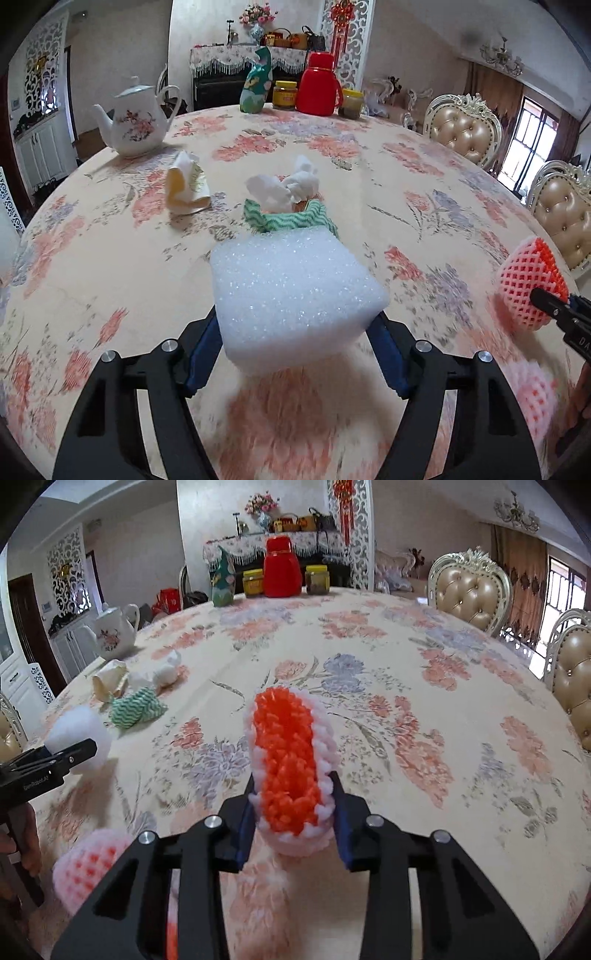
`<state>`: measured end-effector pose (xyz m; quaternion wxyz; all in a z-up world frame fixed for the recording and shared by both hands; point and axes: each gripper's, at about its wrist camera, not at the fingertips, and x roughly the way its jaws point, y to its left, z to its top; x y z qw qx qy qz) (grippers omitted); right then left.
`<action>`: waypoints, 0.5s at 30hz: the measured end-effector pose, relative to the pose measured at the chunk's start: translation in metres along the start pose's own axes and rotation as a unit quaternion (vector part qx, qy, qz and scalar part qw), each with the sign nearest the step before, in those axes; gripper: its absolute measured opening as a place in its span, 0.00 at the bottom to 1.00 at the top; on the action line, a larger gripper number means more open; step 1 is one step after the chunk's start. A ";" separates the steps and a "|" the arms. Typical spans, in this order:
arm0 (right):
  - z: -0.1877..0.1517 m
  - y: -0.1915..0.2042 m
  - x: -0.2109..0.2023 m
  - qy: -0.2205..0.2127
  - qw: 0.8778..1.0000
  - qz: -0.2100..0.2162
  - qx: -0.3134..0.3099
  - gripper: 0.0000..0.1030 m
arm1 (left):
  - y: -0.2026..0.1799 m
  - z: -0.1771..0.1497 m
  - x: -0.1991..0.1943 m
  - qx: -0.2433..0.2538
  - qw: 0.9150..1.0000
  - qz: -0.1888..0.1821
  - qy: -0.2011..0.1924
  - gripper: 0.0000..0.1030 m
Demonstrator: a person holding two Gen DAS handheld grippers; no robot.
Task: Collect trash
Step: 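Grasp the white foam block with the left tool while the right tool grasps the orange foam net, then carry the foam block and orange foam net over the pink bin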
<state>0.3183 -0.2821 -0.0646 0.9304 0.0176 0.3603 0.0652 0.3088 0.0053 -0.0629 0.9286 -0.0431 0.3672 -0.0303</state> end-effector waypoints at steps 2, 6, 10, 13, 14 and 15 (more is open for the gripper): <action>-0.007 -0.002 -0.015 -0.010 1.000 -0.001 0.004 0.34 | -0.001 -0.009 -0.014 0.003 1.000 0.000 -0.008 0.67; -0.021 -0.004 -0.043 -0.024 1.000 0.002 0.008 0.34 | -0.005 -0.027 -0.041 0.013 1.000 0.000 -0.025 0.67; -0.036 -0.008 -0.068 -0.035 0.999 0.003 0.012 0.34 | -0.011 -0.044 -0.067 0.022 0.999 -0.004 -0.042 0.67; -0.049 -0.012 -0.088 -0.043 0.999 0.005 0.014 0.34 | -0.018 -0.054 -0.086 0.029 0.998 -0.007 -0.055 0.67; -0.052 -0.012 -0.092 -0.045 0.999 0.004 0.014 0.34 | -0.020 -0.057 -0.090 0.031 0.998 -0.010 -0.059 0.67; -0.056 -0.013 -0.097 -0.047 0.999 0.004 0.013 0.34 | -0.023 -0.059 -0.095 0.034 0.997 -0.013 -0.062 0.67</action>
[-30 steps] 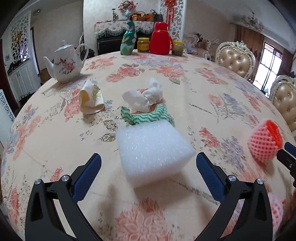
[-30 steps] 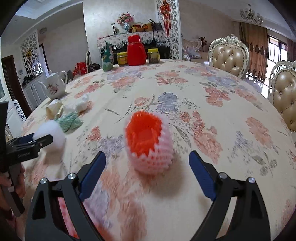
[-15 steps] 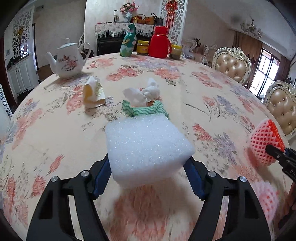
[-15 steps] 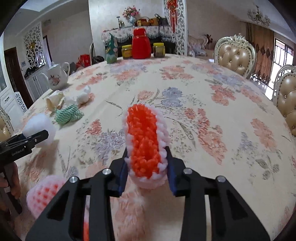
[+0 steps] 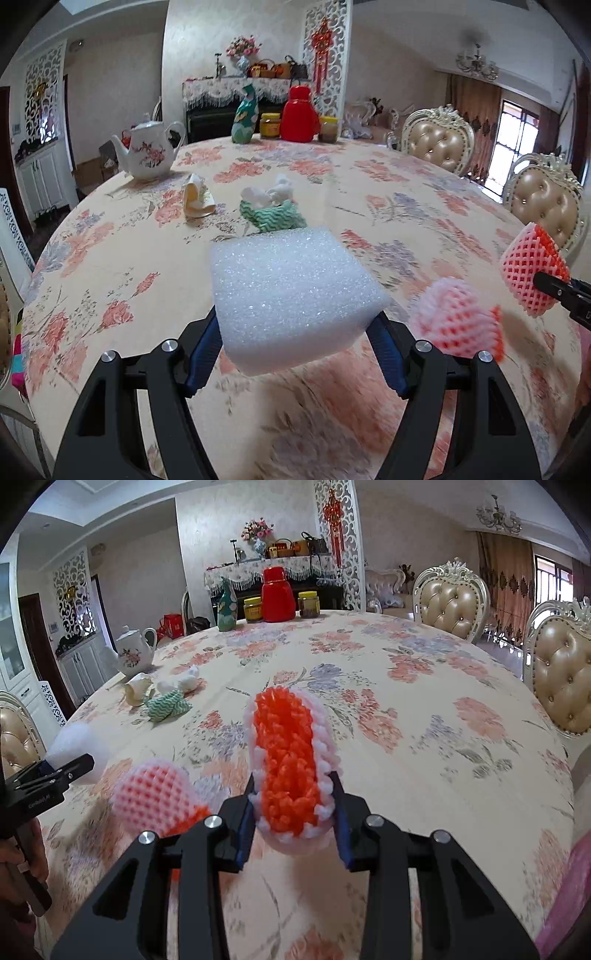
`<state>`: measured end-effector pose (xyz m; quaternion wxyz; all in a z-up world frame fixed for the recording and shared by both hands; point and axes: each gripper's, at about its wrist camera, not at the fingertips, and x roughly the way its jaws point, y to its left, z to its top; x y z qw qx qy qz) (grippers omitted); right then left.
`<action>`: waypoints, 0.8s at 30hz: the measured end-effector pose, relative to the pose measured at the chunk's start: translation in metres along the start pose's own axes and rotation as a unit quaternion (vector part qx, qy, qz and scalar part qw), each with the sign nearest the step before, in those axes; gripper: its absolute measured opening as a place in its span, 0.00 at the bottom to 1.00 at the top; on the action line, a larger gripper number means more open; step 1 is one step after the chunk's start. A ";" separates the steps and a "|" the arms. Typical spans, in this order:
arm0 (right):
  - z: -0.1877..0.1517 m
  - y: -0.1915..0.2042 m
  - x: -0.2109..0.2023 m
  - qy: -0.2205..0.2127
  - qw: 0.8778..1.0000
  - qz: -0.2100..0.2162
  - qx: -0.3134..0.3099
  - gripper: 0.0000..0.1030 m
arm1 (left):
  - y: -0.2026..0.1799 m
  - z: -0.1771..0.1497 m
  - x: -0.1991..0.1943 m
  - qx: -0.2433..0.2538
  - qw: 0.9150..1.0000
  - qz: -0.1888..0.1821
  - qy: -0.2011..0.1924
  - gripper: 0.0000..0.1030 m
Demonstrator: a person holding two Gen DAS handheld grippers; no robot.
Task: Collect trash
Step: 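Carry the foam block and orange foam net over the pink bin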
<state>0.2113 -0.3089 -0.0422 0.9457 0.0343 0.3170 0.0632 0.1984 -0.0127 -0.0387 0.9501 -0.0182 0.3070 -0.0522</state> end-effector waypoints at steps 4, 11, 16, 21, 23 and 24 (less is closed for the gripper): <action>-0.014 -0.007 -0.020 -0.007 1.000 -0.007 -0.002 0.34 | -0.012 -0.005 -0.019 0.008 1.000 -0.014 -0.013 0.67; -0.034 -0.023 -0.046 -0.014 1.000 -0.008 0.006 0.35 | -0.037 -0.015 -0.042 0.029 0.998 -0.045 -0.029 0.67; -0.046 -0.036 -0.063 -0.024 1.000 -0.017 0.007 0.35 | -0.064 -0.020 -0.056 0.054 0.995 -0.073 -0.042 0.67; -0.058 -0.055 -0.083 -0.039 0.999 -0.024 0.023 0.35 | -0.098 -0.024 -0.063 0.088 0.989 -0.107 -0.043 0.67; -0.061 -0.064 -0.090 -0.043 0.998 -0.031 0.034 0.35 | -0.114 -0.025 -0.064 0.102 0.986 -0.126 -0.041 0.67; -0.063 -0.070 -0.093 -0.043 0.998 -0.036 0.038 0.35 | -0.121 -0.026 -0.064 0.109 0.984 -0.134 -0.037 0.67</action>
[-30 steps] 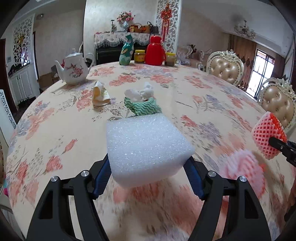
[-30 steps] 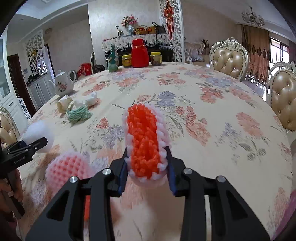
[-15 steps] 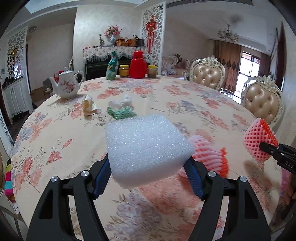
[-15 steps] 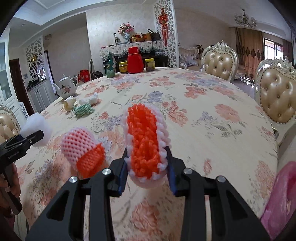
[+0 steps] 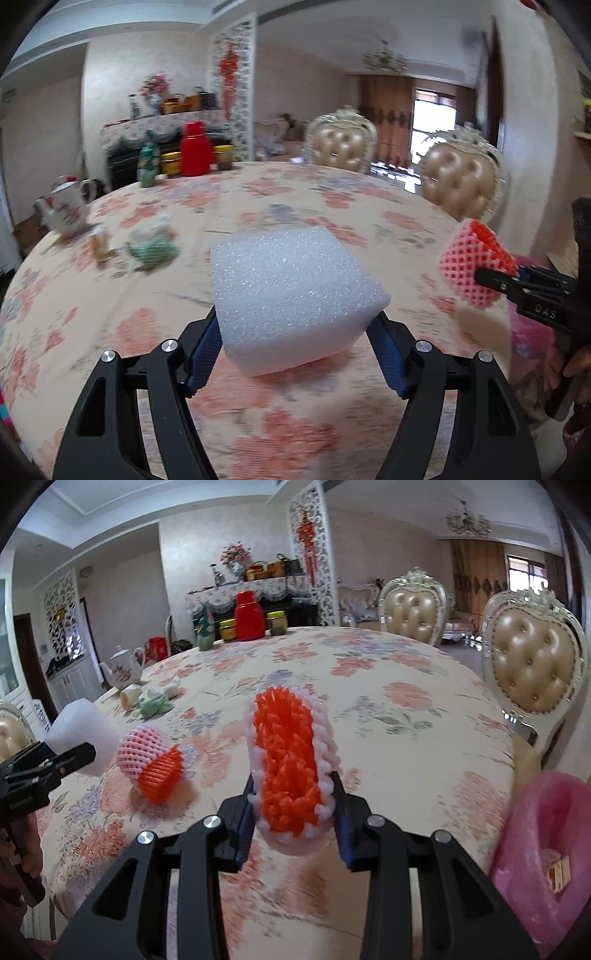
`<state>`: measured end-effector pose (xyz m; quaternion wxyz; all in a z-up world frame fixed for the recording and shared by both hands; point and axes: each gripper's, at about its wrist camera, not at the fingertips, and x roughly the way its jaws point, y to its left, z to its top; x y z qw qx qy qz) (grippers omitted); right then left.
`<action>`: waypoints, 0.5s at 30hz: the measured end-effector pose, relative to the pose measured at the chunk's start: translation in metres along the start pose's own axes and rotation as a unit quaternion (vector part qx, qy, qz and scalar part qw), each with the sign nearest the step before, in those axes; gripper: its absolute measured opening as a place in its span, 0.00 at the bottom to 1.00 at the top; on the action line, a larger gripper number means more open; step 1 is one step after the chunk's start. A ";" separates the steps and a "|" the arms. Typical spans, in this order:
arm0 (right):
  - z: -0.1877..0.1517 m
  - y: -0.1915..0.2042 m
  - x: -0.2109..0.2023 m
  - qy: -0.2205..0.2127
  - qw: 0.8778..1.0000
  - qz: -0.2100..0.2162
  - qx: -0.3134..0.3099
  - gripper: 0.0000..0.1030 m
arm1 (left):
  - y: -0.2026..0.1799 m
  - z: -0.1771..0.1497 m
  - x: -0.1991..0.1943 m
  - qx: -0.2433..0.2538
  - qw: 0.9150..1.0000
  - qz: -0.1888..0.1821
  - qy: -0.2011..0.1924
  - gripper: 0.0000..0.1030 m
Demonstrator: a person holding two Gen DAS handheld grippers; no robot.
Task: Collect trash
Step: 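Carry the foam block and orange foam net over the pink bin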
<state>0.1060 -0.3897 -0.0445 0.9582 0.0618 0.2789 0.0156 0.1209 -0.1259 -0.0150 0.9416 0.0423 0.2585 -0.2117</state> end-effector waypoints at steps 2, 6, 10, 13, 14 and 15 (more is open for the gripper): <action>-0.003 -0.011 -0.006 -0.002 1.000 -0.012 0.008 0.35 | -0.015 0.001 0.006 0.012 1.000 -0.017 0.004 0.67; -0.011 -0.041 -0.024 -0.006 0.998 -0.046 0.033 0.35 | -0.044 0.004 0.022 0.033 0.998 -0.057 0.017 0.67; -0.020 -0.068 -0.041 -0.011 0.995 -0.084 0.058 0.35 | -0.081 0.008 0.042 0.059 0.992 -0.108 0.031 0.67; -0.028 -0.089 -0.055 -0.015 0.990 -0.114 0.079 0.35 | -0.111 0.011 0.056 0.078 0.986 -0.143 0.041 0.67; -0.031 -0.098 -0.062 -0.016 0.988 -0.127 0.085 0.35 | -0.124 0.011 0.061 0.088 0.983 -0.155 0.044 0.67; -0.034 -0.103 -0.066 -0.017 0.987 -0.135 0.090 0.35 | -0.130 0.012 0.064 0.094 0.982 -0.160 0.045 0.67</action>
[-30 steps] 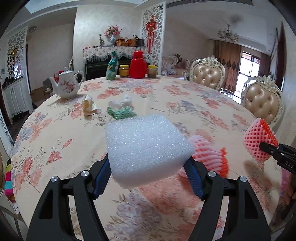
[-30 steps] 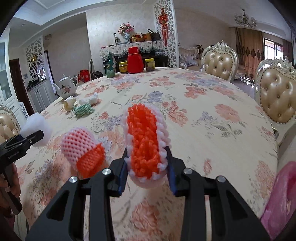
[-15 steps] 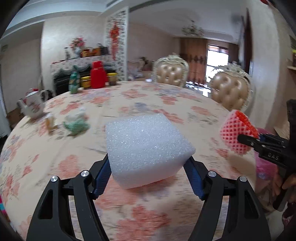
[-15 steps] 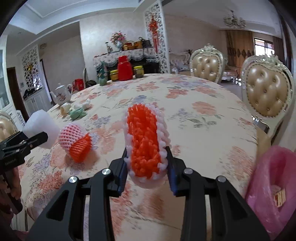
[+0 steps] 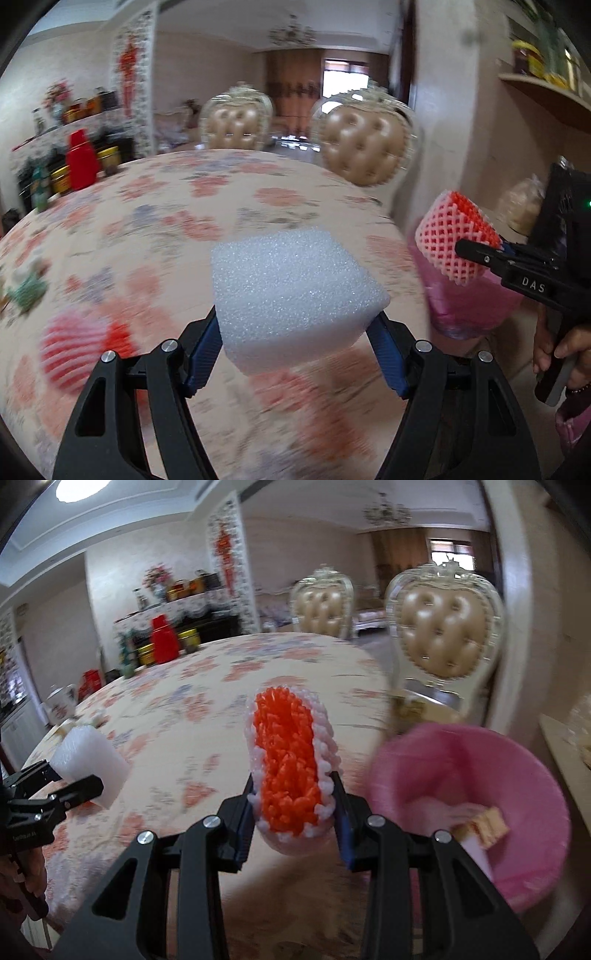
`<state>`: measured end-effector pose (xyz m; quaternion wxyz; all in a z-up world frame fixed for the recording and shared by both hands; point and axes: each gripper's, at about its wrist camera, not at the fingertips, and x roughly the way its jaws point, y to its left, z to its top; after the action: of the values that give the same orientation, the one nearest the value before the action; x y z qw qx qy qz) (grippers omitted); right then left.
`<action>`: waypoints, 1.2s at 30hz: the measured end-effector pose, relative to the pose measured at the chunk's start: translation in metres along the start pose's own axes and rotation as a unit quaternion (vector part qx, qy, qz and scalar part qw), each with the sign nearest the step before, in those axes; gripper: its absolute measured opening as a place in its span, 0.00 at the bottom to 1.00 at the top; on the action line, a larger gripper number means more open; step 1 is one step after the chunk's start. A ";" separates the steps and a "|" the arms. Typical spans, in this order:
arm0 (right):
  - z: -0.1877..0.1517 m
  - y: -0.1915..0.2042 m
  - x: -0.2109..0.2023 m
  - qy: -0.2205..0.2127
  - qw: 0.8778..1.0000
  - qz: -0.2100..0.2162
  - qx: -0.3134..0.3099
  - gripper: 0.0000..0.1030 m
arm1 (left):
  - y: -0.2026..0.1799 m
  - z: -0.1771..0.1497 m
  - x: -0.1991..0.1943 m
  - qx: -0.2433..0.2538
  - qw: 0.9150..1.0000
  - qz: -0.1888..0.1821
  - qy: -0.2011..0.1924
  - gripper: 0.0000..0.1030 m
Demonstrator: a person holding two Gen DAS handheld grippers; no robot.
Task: Collect trash
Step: 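Carry the foam block and orange foam net over the pink bin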
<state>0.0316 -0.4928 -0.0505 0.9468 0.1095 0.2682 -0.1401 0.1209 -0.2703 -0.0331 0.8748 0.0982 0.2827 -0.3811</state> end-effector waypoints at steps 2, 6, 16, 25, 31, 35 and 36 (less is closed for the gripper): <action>-0.003 -0.015 -0.006 -0.002 1.000 -0.017 0.010 0.35 | -0.017 0.005 0.014 0.020 1.000 -0.015 0.005 0.67; -0.006 -0.050 -0.018 -0.009 0.998 -0.054 0.036 0.35 | -0.045 0.020 0.038 0.043 0.998 -0.048 0.015 0.67; -0.016 -0.121 -0.049 -0.033 0.986 -0.136 0.085 0.35 | -0.126 0.060 0.078 0.101 0.987 -0.125 0.015 0.67; -0.028 -0.157 -0.050 -0.022 0.982 -0.160 0.100 0.36 | -0.188 0.080 0.123 0.137 0.976 -0.166 0.027 0.68; -0.032 -0.170 -0.045 -0.016 0.981 -0.159 0.109 0.36 | -0.210 0.080 0.152 0.135 0.972 -0.185 0.051 0.68; -0.031 -0.174 -0.041 -0.013 0.981 -0.157 0.110 0.37 | -0.215 0.080 0.166 0.133 0.971 -0.189 0.059 0.68; -0.030 -0.174 -0.042 -0.013 0.982 -0.156 0.110 0.37 | -0.214 0.079 0.168 0.131 0.971 -0.191 0.061 0.68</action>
<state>-0.0732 -0.6383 -0.0759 0.8990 0.1683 0.2523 -0.3160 0.0921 -0.5518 -0.0546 0.7462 0.1795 0.2969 -0.5682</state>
